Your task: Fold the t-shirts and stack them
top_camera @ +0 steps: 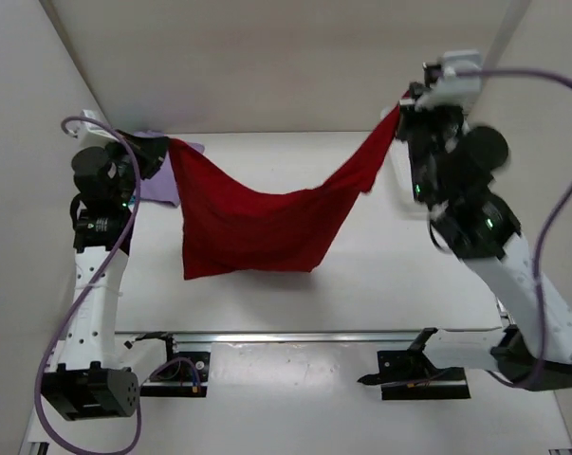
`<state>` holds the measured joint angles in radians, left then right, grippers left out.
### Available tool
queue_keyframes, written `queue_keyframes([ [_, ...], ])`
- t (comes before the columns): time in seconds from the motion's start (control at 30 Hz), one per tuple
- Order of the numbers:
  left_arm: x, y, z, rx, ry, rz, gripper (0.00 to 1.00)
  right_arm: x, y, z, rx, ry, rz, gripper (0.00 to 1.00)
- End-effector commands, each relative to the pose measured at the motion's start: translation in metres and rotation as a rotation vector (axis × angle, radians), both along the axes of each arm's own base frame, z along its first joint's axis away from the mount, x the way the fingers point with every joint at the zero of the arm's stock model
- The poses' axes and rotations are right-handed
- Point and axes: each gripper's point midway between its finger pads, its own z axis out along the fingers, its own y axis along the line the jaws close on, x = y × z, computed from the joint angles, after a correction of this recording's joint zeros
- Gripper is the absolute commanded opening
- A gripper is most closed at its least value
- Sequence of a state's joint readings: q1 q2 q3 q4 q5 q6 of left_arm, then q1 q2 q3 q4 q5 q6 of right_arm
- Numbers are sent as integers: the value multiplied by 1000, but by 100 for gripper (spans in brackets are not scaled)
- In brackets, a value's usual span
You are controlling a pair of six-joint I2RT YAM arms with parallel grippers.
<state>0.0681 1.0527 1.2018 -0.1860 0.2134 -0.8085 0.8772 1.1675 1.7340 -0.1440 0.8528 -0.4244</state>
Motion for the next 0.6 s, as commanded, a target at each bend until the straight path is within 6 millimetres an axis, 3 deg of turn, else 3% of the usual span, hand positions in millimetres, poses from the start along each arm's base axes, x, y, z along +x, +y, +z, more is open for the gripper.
queue_keyframes([
  [0.0,3,-6,-47,40,96,21,0,66,11,-84,55,293,226,0],
  [0.03,5,-4,-67,50,137,29,0,87,-4,-116,100,363,193,0],
  [0.1,8,-2,-99,68,201,28,0,102,11,-152,91,449,268,0],
  [0.13,8,-9,-121,96,235,26,0,117,3,-174,112,508,245,0],
  [0.17,9,-9,-145,102,282,40,0,130,8,-196,108,566,259,0],
  [0.2,15,-8,-162,115,313,44,0,146,0,-204,138,591,273,0],
  [0.23,22,-11,-180,113,356,39,0,150,3,-217,144,636,294,0],
  [0.3,49,-13,-181,120,368,44,0,196,-2,-232,154,682,262,0],
  [0.33,63,-16,-202,130,433,35,0,204,-7,-236,165,712,252,0],
  [0.37,80,-16,-181,124,405,31,0,227,-9,-227,183,710,245,0],
  [0.4,103,-24,-170,124,399,7,0,252,-14,-203,205,649,239,0],
  [0.43,120,-26,-179,118,423,-4,0,260,-17,-192,221,623,239,0],
  [0.47,140,-31,-148,90,365,-22,0,274,-23,-149,254,491,250,0],
  [0.5,151,-35,-104,51,273,-45,0,271,-32,-124,296,425,252,0],
  [0.53,159,-33,-90,42,242,-44,0,275,-36,-100,315,331,261,0],
  [0.57,166,-28,-58,33,178,-31,0,268,-41,-65,317,213,257,0],
])
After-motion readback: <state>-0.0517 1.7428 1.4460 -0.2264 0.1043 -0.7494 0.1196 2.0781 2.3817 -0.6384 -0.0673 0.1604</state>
